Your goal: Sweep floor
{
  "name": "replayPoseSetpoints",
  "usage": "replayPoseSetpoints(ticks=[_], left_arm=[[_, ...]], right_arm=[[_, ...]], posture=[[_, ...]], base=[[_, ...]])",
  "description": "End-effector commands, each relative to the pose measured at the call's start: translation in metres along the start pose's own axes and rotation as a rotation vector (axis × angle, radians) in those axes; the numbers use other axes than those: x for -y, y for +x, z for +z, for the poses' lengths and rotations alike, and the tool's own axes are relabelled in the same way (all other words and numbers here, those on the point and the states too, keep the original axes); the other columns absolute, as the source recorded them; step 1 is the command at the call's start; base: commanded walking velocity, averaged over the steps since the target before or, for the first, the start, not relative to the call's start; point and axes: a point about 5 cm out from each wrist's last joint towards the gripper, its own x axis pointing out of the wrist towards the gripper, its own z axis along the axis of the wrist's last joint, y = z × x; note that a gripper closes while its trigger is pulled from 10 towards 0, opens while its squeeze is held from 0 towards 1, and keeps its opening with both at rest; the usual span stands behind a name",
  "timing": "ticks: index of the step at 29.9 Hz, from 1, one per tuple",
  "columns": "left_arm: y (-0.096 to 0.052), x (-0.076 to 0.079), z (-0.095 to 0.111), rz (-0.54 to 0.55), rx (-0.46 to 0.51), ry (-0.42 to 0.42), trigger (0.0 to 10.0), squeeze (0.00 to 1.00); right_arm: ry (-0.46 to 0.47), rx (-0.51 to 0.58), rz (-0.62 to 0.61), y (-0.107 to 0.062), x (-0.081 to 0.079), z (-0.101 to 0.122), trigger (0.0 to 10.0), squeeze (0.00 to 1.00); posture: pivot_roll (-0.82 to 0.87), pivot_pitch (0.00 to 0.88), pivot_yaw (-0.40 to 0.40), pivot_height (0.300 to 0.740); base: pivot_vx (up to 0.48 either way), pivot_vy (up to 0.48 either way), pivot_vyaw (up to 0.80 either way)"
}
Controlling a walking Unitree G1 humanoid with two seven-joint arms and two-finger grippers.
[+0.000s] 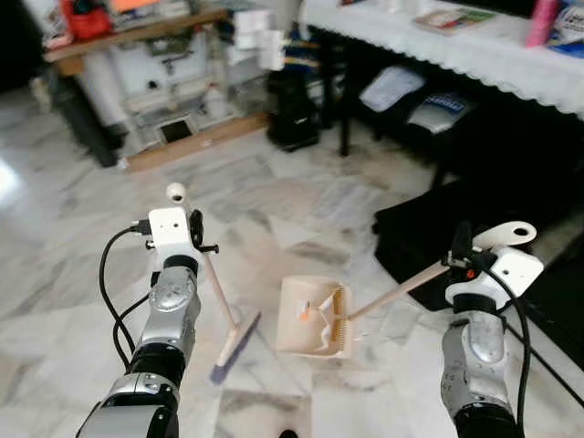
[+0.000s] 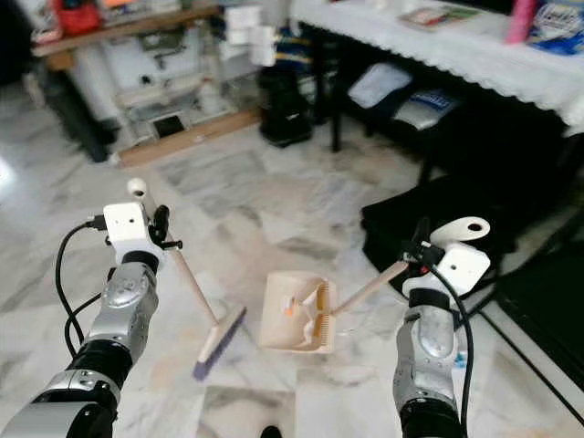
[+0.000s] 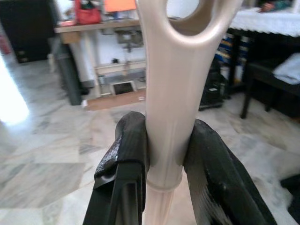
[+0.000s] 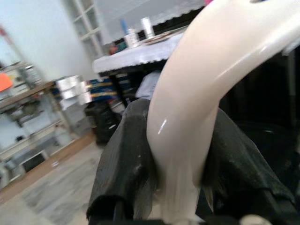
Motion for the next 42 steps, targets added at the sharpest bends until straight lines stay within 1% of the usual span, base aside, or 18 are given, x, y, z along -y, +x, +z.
replayPoseSetpoints(ticks=[1,5,13,19,20,27,35,38,42], left_arm=[[0.003,-0.004,0.014,0.011,0.075,0.002,10.0,0.00],[0.000,-0.003,0.012,0.009,0.079,0.007,10.0,0.00],[0.000,-0.003,0.013,0.011,0.078,0.011,10.0,0.00],[-0.001,-0.009,0.013,0.042,0.078,0.014,10.0,0.00],[-0.001,-0.010,0.013,0.048,0.081,0.014,10.0,0.00],[-0.002,-0.010,0.014,0.058,0.086,0.016,10.0,0.00],[-0.002,-0.012,0.013,0.082,0.077,-0.009,10.0,0.00],[-0.002,-0.012,0.014,0.085,0.080,-0.008,10.0,0.00],[-0.001,-0.012,0.015,0.083,0.080,-0.007,10.0,0.00]], right_arm=[[0.012,0.048,0.037,0.004,-0.010,0.010,10.0,0.00],[0.012,0.046,0.043,0.004,-0.011,0.010,10.0,0.00],[0.022,0.049,0.044,0.004,-0.012,0.012,10.0,0.00],[0.037,0.038,0.049,0.005,-0.012,0.011,10.0,0.00],[0.049,0.034,0.048,0.006,-0.012,0.011,10.0,0.00],[0.044,0.034,0.045,0.009,-0.009,0.013,10.0,0.00],[0.044,0.024,0.053,0.012,-0.008,0.014,10.0,0.00],[0.027,0.021,0.055,0.014,-0.003,0.015,10.0,0.00],[0.008,0.027,0.063,0.015,-0.003,0.017,10.0,0.00]], posture=[[-0.12,0.000,0.088,0.740],[-0.13,0.000,0.089,0.740],[-0.13,0.000,0.090,0.740],[-0.12,0.000,0.080,0.740],[-0.12,0.000,0.077,0.740],[-0.11,0.000,0.069,0.740],[-0.11,0.000,0.061,0.740],[-0.10,0.000,0.061,0.740],[-0.11,0.000,0.063,0.740]], base=[[0.000,0.000,0.79],[0.000,0.000,0.79],[0.000,0.000,0.79],[0.000,0.000,0.73],[0.000,0.000,0.00],[0.000,0.000,0.00],[0.000,0.000,0.00],[0.000,0.292,0.00],[0.000,0.292,0.00]])
